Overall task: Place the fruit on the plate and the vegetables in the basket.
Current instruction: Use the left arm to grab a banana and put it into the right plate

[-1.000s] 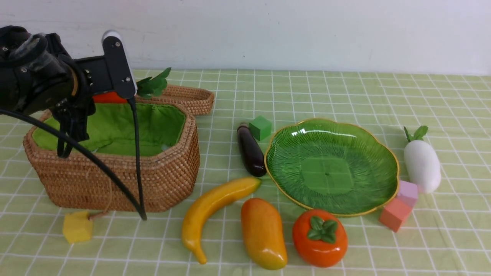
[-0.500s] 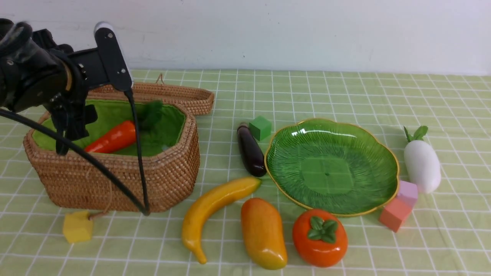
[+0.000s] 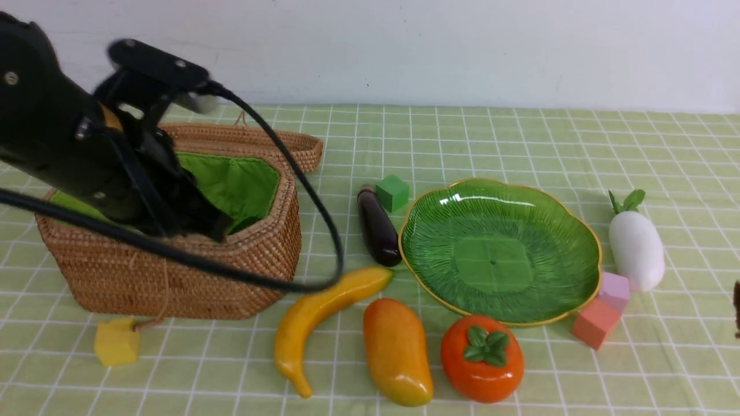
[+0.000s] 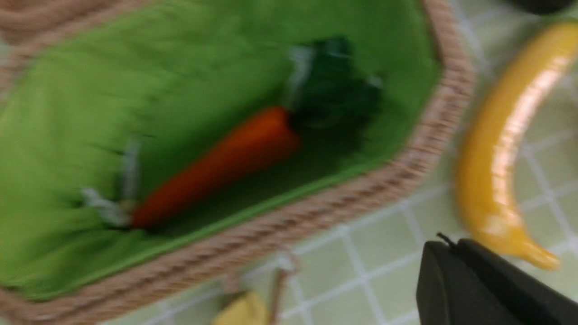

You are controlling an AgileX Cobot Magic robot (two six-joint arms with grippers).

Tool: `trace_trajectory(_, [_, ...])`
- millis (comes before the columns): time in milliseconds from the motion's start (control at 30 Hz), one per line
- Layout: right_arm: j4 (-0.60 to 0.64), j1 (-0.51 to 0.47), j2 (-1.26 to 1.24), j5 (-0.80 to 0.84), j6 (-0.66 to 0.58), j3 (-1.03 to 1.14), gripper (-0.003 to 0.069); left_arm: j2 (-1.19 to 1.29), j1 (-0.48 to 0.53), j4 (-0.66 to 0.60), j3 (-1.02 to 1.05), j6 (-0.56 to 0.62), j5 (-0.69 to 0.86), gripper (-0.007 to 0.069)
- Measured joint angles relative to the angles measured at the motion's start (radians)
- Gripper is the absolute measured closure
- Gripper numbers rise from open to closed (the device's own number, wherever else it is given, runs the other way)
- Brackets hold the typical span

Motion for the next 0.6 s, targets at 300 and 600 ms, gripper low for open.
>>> trace_trajectory(300, [-0.038,0.000,0.000,0.124,0.045,0.000,0.0533,0.105,-0.348,0.024,0.000,-0.275,0.066,0.0638])
trace_trajectory(600, [-0.046,0.000,0.000,0.145,0.045,0.000,0.0532,0.264,-0.397,0.215,0.000,-0.494,0.082,0.0531])
